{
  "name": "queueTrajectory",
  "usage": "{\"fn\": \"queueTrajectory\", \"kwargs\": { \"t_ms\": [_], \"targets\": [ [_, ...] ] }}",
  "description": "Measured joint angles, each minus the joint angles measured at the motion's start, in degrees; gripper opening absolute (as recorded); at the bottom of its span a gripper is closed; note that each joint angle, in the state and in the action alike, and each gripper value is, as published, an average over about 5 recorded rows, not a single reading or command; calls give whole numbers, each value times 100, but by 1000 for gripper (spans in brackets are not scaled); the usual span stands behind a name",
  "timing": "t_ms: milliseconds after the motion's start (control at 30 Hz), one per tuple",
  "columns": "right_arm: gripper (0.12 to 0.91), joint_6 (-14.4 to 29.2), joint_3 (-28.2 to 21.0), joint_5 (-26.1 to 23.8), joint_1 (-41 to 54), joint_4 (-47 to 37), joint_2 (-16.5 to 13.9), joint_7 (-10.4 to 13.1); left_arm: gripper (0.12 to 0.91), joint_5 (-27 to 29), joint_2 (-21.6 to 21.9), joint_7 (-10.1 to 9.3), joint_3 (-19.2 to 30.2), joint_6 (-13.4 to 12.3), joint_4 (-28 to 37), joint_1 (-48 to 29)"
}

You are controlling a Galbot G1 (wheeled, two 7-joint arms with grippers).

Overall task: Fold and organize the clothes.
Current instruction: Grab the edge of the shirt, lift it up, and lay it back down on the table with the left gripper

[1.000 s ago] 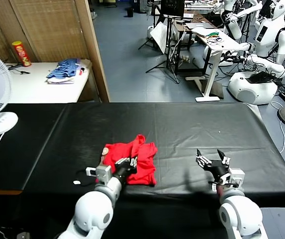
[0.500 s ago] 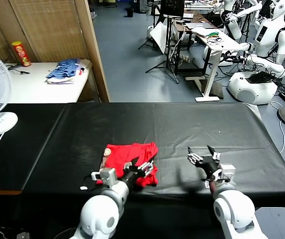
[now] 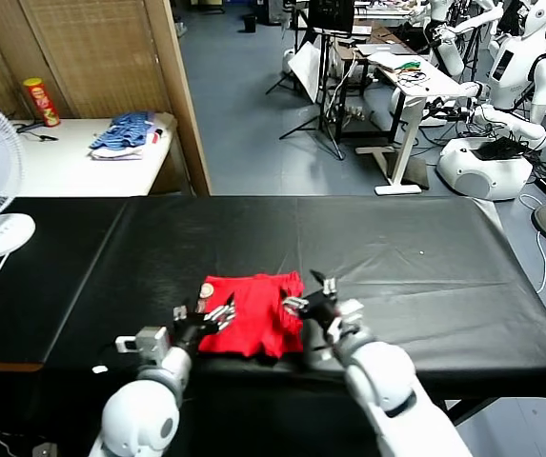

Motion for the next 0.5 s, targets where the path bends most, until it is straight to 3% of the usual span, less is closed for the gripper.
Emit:
{"fn": "queueTrajectory", "kwargs": {
  "t_ms": [133,233,367,500],
  "targets": [
    [798,125,-81,-847,-31,-180,82,283,798,24,-43,37,-131,-58,71,40],
    [798,241,-90,-1132,-60,-276,142,382,798,8,-73,103,-216,-135,137,60],
    [798,474,-26,-958,-138,-284,215,461,798,-129,-129,260,-349,-321,261,108],
    [798,650,164,-297,-253,-43,201,484,798,-423,-169,432,-478,-518,405,148]
  ]
}}
